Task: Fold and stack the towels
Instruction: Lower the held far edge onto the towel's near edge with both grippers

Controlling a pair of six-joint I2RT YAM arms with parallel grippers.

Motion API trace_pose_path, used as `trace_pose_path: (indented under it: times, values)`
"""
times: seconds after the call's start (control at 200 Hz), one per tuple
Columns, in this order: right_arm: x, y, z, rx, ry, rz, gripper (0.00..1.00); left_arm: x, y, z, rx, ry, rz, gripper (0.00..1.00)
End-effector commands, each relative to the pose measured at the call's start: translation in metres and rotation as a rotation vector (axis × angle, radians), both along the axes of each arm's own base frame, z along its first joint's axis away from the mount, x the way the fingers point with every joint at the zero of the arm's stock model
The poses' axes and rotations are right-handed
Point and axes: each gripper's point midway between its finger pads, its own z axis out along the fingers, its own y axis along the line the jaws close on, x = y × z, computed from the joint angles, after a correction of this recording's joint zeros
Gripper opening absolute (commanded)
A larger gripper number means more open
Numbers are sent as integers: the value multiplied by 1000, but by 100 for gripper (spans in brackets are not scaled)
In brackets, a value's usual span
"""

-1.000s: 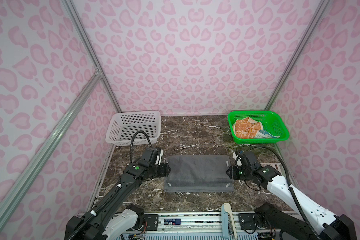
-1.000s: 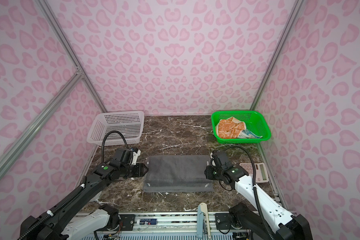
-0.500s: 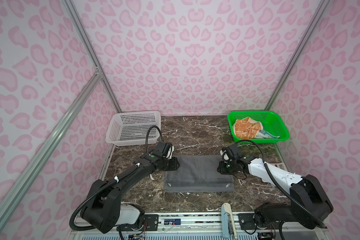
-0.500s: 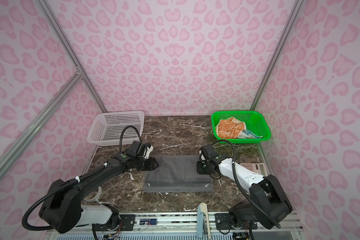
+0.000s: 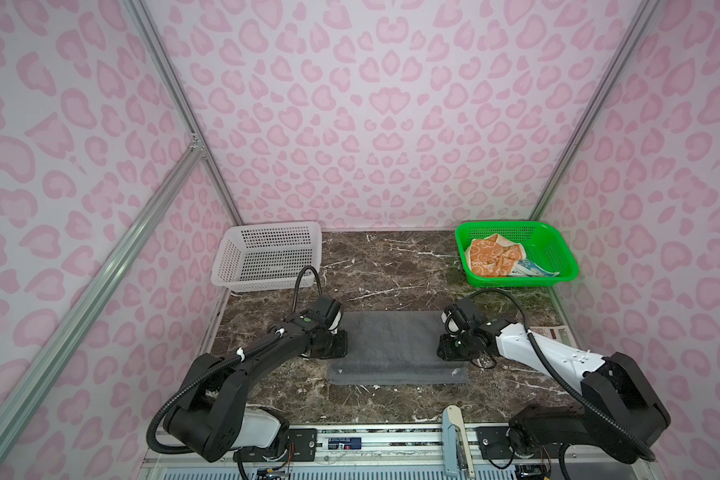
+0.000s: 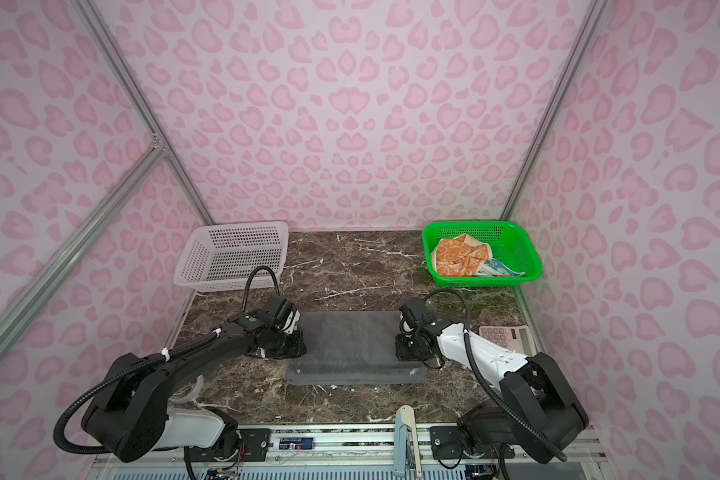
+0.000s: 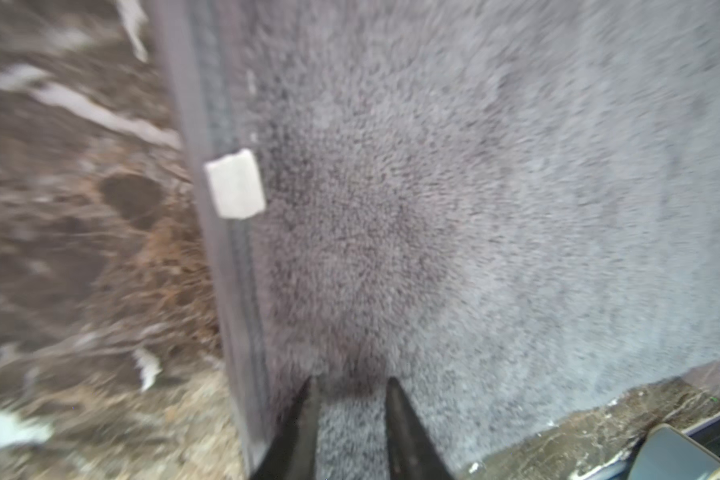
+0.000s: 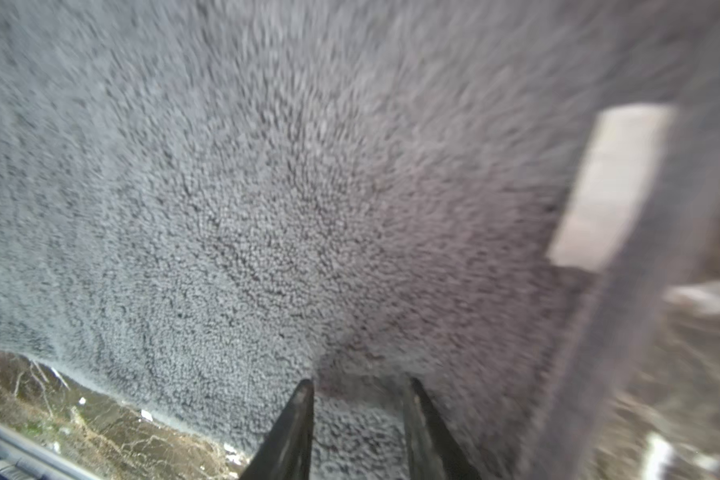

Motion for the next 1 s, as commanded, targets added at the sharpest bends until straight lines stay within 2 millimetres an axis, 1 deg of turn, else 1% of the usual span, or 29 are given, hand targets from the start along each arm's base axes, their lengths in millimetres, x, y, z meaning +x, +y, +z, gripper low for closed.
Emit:
trace_pose_path:
  times: [0.0, 0.095, 0.225, 0.29, 0.355, 0.435, 0.515, 0.575, 0.635, 0.765, 0.8, 0.82, 0.875, 0.905, 0.955, 0.995]
  values:
    - [-6, -14, 5, -38, 14, -16, 43, 0, 1, 16, -5, -18, 3, 51]
    - [-11, -27, 5, -46, 40, -59, 49, -7, 2, 20, -17, -9, 6, 57]
    - [-23, -46, -2, -40, 88, -125, 54, -21, 9, 8, -6, 38, 17, 61]
    - [-25, -45, -5, 2, 97, -146, 56, -28, 13, 0, 12, 68, 20, 63]
    - [-26, -49, -6, -6, 104, -170, 56, -31, 15, -6, 23, 87, 22, 64]
    - [-27, -51, -9, -16, 110, -179, 57, -29, 17, -11, 37, 94, 25, 65]
    - [-24, -48, -11, 1, 110, -179, 57, -26, 15, -15, 43, 97, 20, 65]
    - [-23, -44, -12, 16, 113, -179, 52, -23, 15, -17, 48, 98, 16, 63]
    - [-22, -42, -15, 24, 125, -179, 45, -20, 15, -18, 58, 98, 14, 59]
    - [-24, -43, -17, 17, 143, -183, 24, -17, 13, -17, 58, 96, 5, 40]
    - [-24, -43, -16, 19, 139, -186, 18, -17, 13, -16, 58, 93, 5, 37]
    - [-23, -43, -15, 20, 136, -185, 15, -16, 13, -16, 57, 90, 5, 32]
    - [-21, -43, -13, 22, 125, -190, 8, -16, 13, -13, 55, 85, 7, 24]
    - [-20, -43, -11, 24, 118, -191, 5, -16, 13, -12, 53, 82, 7, 20]
    - [-18, -43, -7, 25, 107, -190, 0, -15, 13, -9, 51, 75, 6, 17]
    - [-18, -42, -5, 26, 101, -188, 0, -14, 13, -6, 51, 68, 6, 15]
